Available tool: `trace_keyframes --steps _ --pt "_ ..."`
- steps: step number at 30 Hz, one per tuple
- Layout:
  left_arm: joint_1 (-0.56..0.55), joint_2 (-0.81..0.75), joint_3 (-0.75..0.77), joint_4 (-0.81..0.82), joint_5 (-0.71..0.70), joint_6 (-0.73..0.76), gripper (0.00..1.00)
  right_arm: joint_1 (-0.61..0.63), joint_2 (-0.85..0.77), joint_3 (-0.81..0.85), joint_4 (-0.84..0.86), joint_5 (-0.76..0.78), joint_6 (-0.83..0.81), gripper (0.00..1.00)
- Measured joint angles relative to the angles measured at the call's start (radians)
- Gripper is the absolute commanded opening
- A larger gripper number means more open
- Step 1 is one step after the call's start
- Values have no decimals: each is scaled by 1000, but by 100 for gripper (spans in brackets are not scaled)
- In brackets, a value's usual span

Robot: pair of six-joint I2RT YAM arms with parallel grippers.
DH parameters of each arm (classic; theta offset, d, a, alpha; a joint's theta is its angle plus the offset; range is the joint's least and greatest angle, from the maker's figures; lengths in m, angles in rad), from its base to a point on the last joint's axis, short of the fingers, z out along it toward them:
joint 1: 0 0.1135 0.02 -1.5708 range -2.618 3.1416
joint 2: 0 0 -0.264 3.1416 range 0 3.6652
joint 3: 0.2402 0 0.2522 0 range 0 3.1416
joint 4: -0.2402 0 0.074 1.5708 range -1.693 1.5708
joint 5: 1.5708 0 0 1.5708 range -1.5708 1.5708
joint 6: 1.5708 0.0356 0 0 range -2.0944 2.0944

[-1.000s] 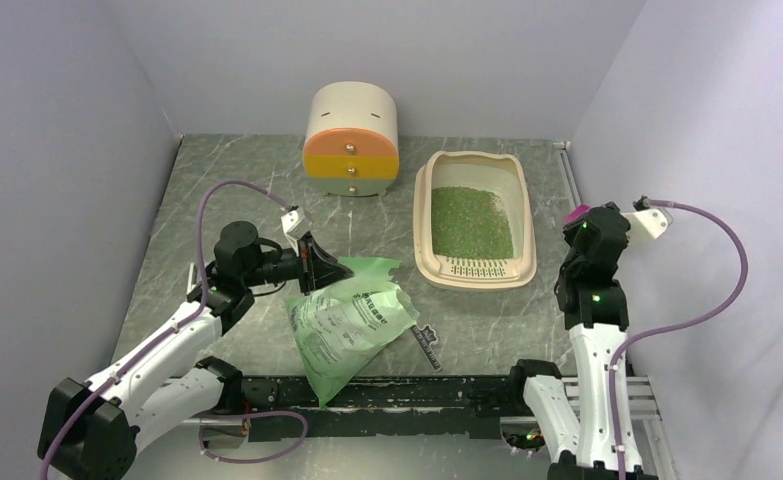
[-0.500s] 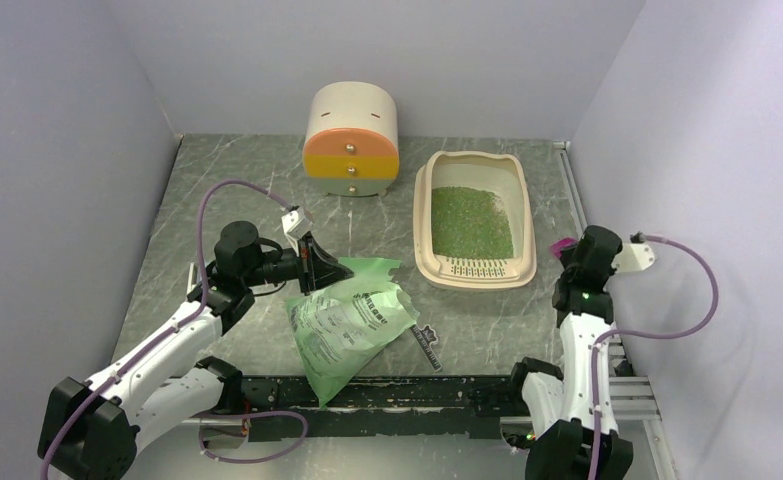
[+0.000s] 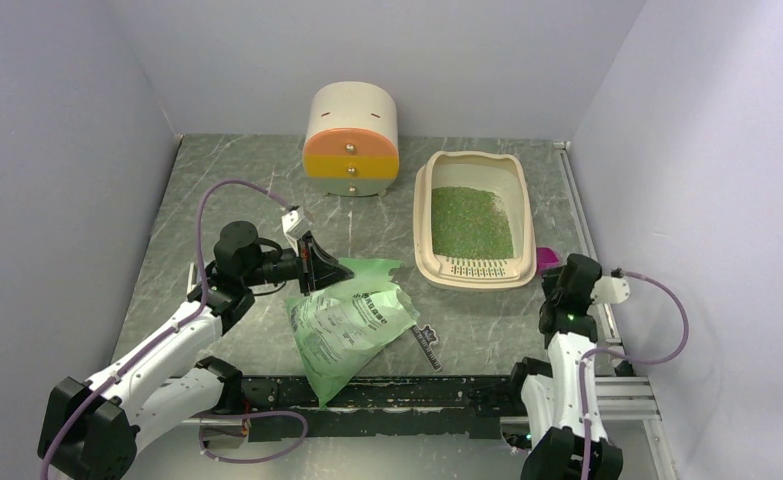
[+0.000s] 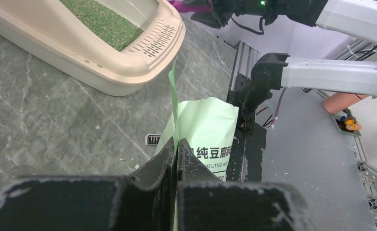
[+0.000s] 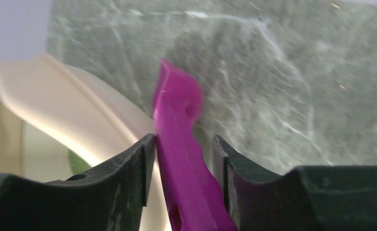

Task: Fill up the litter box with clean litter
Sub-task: Place the spatula at the center of the board.

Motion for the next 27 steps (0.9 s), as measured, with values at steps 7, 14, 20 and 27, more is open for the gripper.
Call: trace_keyframes --steps 7,14,20,27 --pt "0 0 0 2 2 -10 5 0 -51 -3 -166 5 -26 86" --pt "0 0 0 3 9 -10 5 0 -53 131 -289 48 -86 100" --pt "0 0 0 2 10 -10 5 0 -41 306 -349 45 -179 99" --pt "0 1 0 2 16 -9 5 39 -11 420 -167 -442 -341 88"
